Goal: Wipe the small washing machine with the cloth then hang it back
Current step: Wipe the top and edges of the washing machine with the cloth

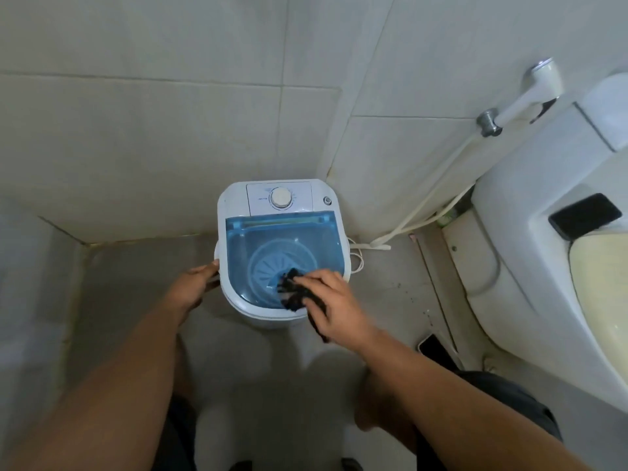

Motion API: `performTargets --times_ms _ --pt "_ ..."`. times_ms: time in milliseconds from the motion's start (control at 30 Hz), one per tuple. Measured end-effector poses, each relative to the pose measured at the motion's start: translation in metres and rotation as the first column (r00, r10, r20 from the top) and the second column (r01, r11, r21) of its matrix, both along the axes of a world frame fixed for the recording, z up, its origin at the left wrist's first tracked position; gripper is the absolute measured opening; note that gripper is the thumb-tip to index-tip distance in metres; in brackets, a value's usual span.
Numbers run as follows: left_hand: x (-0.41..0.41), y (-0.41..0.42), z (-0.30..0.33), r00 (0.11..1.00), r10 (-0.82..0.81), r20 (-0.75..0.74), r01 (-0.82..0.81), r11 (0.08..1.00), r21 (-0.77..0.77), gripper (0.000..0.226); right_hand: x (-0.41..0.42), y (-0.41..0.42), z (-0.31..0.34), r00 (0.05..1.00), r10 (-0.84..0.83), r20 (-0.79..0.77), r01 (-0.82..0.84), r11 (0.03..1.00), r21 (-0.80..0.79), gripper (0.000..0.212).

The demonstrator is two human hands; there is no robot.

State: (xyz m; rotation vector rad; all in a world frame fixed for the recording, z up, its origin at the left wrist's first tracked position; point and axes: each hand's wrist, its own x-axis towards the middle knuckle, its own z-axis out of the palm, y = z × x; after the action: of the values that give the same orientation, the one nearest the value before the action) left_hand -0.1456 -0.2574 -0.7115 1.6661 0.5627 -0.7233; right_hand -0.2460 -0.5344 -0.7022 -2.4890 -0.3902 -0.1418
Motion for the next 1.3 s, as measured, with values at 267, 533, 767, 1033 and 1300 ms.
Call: performTargets --times_ms 267,533,767,1033,1300 --pt "0.000 -0.004 0.006 0.999 0.032 0.011 -0.031 0.998 -0.063 0.039 -0.002 0.006 -0.018 0.844 -0.535 0.039 0.535 0.832 -0.148 0.041" --pt "0.009 0.016 -0.011 0.997 -0.072 -0.040 0.068 0.994 -0.082 0.045 -0.022 0.108 -0.030 0.998 0.038 0.056 -0.023 0.971 -0.237 0.054" --pt "0.009 0.035 -0.034 0.985 -0.090 -0.145 0.048 0.961 -0.274 0.033 0.063 0.095 0.018 0.996 -0.011 0.088 0.006 0.998 0.057 0.042" --pt "0.011 0.036 -0.037 0.971 0.019 -0.238 -0.104 0.930 -0.352 0.031 0.078 0.088 -0.015 0.952 -0.294 0.080 0.304 0.902 -0.306 0.041" --pt "0.014 0.044 -0.048 0.965 -0.030 -0.260 -0.083 0.907 -0.414 0.042 0.026 0.076 0.003 0.814 0.575 -0.086 -0.507 0.630 -0.589 0.055"
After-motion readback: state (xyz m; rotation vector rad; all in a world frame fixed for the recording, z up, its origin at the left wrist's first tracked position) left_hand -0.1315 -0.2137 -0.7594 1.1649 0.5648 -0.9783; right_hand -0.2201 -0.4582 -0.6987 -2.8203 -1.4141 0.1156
